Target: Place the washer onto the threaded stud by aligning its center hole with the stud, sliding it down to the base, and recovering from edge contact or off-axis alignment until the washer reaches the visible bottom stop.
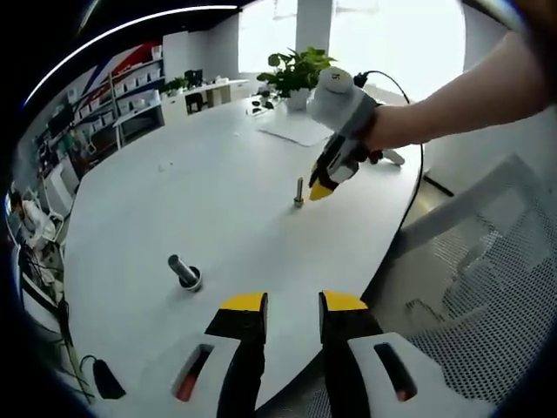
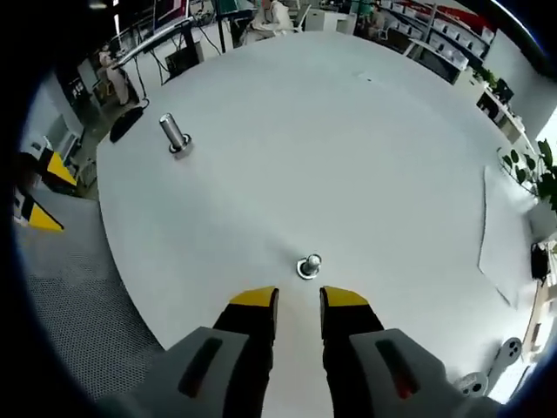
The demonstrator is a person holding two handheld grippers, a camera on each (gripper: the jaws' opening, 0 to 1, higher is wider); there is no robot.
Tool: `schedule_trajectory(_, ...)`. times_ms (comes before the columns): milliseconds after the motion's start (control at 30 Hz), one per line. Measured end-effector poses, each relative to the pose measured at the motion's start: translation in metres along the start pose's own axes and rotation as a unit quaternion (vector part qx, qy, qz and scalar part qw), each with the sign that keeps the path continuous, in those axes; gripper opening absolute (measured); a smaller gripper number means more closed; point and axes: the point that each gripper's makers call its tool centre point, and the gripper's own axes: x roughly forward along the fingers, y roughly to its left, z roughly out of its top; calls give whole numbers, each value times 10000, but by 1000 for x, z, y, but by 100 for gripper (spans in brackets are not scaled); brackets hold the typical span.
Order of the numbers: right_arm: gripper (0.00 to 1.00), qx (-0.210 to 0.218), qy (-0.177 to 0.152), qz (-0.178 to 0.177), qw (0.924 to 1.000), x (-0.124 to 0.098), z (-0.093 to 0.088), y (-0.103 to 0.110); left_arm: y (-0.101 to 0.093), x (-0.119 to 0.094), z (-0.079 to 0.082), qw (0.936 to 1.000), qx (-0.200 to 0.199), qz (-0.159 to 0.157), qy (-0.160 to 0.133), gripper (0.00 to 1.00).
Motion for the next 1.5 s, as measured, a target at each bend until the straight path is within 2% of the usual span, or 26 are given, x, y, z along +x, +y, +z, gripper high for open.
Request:
schedule_trajectory(200, 22, 277, -378, -58, 9989, -18, 3, 4, 3, -3, 4, 9999, 5, 72, -86, 21)
schedule_trajectory(267, 22, 591, -629, 55, 9963, -24, 10, 10, 10, -6, 8, 9995, -175, 152, -222, 22)
schedule_trajectory(400, 22, 655, -892, 11, 9939, -38, 16, 14, 16, -5, 5, 9992, -299, 206, -171, 22)
schedule_trajectory(567, 23, 1112, -1307, 319, 9846, -49, 25, 33, 14, -5, 8, 9991, -270, 225, -250, 22)
schedule_trajectory(667, 23, 1040, -1391, 226, 9846, -58, 26, 40, 14, -4, 6, 9993, -252, 224, -189, 22)
schedule_trajectory(833, 24, 1079, -1554, 247, 9816, -64, 26, 49, 18, -6, 9, 9987, -301, 294, -276, 22)
schedule_trajectory(967, 25, 1276, -1765, 487, 9748, -73, 27, 60, 28, -11, 16, 9964, -548, 417, -500, 23)
schedule_trajectory(1100, 26, 1237, -1798, 428, 9750, -79, 24, 63, 39, -15, 18, 9939, -701, 582, -615, 23)
schedule_trajectory(1167, 26, 1324, -1904, 436, 9718, -82, 24, 66, 41, -16, 19, 9929, -763, 610, -681, 23)
schedule_trajectory(1333, 26, 1379, -1931, 437, 9704, -81, 20, 71, 45, -20, 26, 9906, -798, 701, -866, 24)
schedule_trajectory(1500, 28, 1382, -1996, 343, 9695, -84, 21, 67, 49, -21, 25, 9897, -832, 794, -850, 25)
